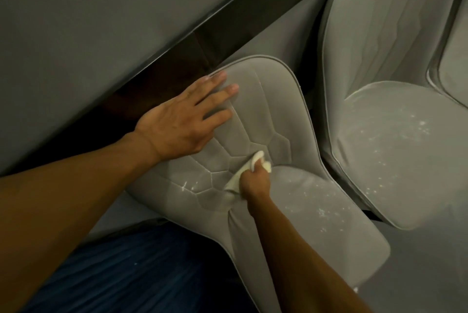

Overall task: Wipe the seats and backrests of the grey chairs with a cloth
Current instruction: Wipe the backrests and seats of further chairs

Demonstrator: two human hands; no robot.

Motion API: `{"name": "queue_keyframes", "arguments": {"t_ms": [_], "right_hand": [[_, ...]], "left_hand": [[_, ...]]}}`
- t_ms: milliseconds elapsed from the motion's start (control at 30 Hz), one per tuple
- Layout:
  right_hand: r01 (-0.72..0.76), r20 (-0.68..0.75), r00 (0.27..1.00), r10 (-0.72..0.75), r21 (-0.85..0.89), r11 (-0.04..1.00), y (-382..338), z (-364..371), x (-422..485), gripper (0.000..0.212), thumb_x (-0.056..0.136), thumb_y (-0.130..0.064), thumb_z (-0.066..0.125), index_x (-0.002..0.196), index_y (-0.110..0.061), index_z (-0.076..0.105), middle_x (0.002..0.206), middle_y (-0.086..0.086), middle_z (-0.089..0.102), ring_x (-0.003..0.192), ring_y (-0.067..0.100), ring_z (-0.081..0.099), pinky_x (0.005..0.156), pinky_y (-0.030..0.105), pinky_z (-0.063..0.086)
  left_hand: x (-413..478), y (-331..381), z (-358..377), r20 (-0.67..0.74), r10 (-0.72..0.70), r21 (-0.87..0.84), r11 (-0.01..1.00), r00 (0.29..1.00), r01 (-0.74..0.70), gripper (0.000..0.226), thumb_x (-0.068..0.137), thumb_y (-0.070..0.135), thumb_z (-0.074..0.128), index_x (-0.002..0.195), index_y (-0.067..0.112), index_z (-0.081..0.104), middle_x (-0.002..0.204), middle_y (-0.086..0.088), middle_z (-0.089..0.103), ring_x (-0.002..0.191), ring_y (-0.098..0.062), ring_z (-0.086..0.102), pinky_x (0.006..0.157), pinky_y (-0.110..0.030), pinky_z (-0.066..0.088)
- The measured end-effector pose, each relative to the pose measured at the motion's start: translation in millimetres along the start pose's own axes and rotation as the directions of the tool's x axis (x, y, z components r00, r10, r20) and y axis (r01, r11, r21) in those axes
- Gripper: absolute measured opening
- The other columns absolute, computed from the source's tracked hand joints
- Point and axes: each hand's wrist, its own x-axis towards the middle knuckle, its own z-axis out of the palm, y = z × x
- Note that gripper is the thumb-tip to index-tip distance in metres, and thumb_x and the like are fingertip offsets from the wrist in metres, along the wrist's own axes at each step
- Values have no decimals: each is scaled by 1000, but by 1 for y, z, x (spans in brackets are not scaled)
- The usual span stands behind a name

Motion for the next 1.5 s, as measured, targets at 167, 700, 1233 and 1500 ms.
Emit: {"name": "queue_keyframes", "arguments": {"t_ms": [167, 700, 1233, 1500], "right_hand": [[289, 20, 955, -297, 178, 941, -29, 37, -54, 54, 104, -6, 40, 155, -13, 25, 152, 2, 40, 132, 1, 39, 105, 5, 20], [364, 24, 930, -368, 104, 926, -8, 49, -55, 60, 102, -5, 39, 157, -20, 21, 143, -3, 38, 118, -6, 37, 99, -4, 20], [186, -166, 977, -133, 357, 915, -27, 33, -14, 46, 107, -31, 39, 152, -31, 33, 135, 3, 54, 122, 19, 53, 96, 24, 36], [517, -316, 843, -436, 248, 819, -33, 38, -27, 48, 103, -27, 51, 149, -20, 43, 134, 0, 57, 114, 8, 55, 102, 19, 45]], "left_hand": [[1, -1, 1, -18, 19, 2, 1000, 1000, -19, 49, 91, 18, 60, 138, 7, 51, 164, -24, 21, 152, -47, 12, 124, -53, 7], [0, -1, 0, 12, 28, -4, 1000, 1000, -28, 45, 95, 24, 54, 137, 9, 50, 165, -24, 17, 153, -46, 7, 124, -54, 7], [1, -2, -1, 30, 36, 12, 999, 999, -37, 45, 97, 30, 42, 134, 9, 57, 165, -24, 18, 153, -47, 10, 123, -53, 10], [1, -2, -2, -5, 55, -4, 999, 998, -55, 43, 95, 31, 47, 132, 9, 53, 164, -24, 18, 152, -48, 11, 124, -49, 4]]}}
